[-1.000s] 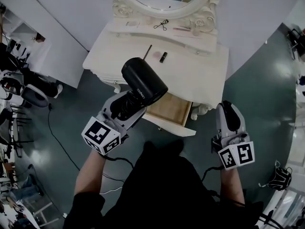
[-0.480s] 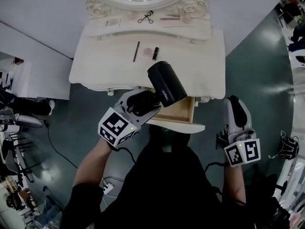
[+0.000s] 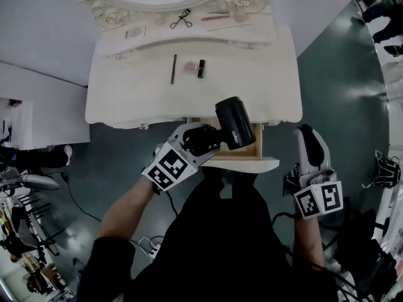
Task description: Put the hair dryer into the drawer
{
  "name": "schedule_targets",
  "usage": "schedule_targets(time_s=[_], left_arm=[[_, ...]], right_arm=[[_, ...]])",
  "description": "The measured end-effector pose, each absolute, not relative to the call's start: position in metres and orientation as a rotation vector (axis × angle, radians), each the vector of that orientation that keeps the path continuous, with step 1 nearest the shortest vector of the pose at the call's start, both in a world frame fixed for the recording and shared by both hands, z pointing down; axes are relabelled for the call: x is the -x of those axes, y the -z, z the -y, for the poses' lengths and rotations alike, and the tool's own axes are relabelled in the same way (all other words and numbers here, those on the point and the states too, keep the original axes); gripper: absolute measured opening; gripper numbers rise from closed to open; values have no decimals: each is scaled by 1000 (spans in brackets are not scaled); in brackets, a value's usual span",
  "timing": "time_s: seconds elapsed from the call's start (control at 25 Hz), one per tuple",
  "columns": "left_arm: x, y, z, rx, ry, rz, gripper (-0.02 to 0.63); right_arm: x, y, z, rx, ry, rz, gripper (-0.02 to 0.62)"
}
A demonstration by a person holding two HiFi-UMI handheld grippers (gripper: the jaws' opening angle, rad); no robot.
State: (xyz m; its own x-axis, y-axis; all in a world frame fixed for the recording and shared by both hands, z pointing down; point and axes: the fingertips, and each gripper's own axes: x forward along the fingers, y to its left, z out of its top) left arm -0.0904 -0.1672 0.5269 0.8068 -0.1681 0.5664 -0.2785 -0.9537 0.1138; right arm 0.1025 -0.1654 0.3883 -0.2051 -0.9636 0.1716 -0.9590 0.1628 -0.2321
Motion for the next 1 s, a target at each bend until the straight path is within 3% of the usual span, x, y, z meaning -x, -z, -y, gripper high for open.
schedule_targets(time_s=[1.0], left_arm=[[55, -659, 118, -2712, -1326, 4, 256]], right_arm=[[-139, -455, 169, 1915, 681, -2401, 61]])
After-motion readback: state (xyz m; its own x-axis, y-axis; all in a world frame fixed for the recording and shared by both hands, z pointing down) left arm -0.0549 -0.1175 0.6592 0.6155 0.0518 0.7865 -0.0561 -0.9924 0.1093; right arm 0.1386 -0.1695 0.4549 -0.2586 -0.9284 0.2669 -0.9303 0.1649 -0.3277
